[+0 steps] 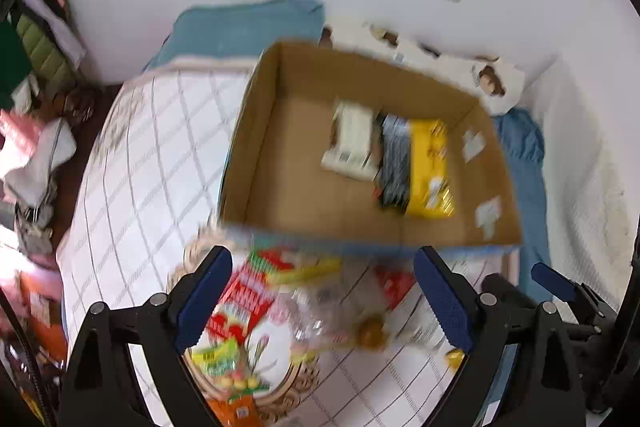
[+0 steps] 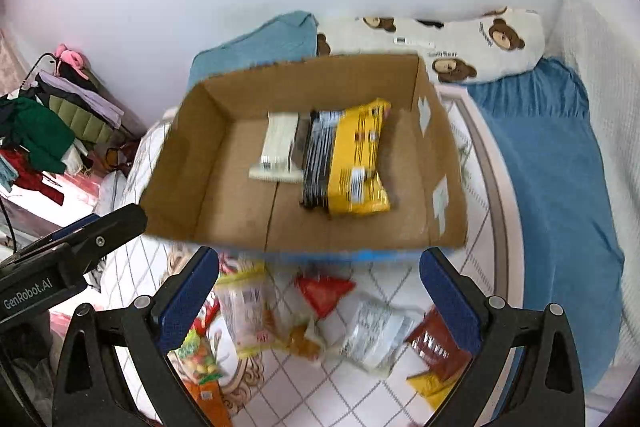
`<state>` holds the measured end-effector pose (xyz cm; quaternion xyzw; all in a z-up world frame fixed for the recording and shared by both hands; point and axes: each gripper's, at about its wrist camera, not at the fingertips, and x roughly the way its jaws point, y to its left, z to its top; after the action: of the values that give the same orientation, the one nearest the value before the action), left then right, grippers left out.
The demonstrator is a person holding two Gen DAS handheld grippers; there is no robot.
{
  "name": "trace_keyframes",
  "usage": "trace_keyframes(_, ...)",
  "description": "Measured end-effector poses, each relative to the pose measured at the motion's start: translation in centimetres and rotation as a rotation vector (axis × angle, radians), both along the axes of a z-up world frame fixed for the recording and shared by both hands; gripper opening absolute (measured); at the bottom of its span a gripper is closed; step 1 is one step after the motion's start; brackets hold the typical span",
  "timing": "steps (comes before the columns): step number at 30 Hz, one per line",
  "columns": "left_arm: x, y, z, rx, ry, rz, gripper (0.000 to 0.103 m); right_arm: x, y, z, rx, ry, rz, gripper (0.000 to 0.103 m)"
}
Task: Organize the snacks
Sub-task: 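Lift both tools out of the box back toward the snacks, then grasp the white-yellow bag with the left tool while the right tool grasps the white packet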
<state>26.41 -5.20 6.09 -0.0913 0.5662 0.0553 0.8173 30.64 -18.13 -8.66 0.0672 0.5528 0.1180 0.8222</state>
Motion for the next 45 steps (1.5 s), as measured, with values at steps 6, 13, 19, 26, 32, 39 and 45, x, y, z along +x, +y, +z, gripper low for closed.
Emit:
trace_keyframes(6,-2.1,1.1,-9.7,-0.105,0.243,0.054,0.093,-2.3,-1.9,-7.4,0.039,0.161,-0.081,0.102)
trace_keyframes(13,-1.4,0.8,-17.7,-0.196,0.395,0.113,0.093,-2.7,-3.6,-14.3,0.023,0.258,-0.176,0.099)
trace_keyframes(19,-0.8,-0.4,-19.1,-0.185,0.378,0.098,0.054,-2.2,-3.8,-17.4,0.022,0.301,-0.194,0.077)
trace_keyframes(26,-4.1,-3.8,-18.9,-0.031,0.36,-0.064,0.052,-3.3,-2.3,-17.8,-0.028,0.285,-0.072,0.064)
trace_keyframes(32,-9.4,-5.8,-19.7,-0.005,0.4,-0.138,0.052,-7.7,-0.5,-18.2,-0.127,0.296,0.113,0.064)
trace_keyframes(39,-12.8,-7.9,-21.4,-0.014,0.424,-0.13,0.053,-12.6,0.0,-19.7,-0.187,0.329,0.175,0.064)
trace_keyframes(45,-12.9,-10.4,-23.4,0.02,0.429,-0.148,0.054,-13.2,-0.3,-20.9,-0.186,0.32,0.121,0.064)
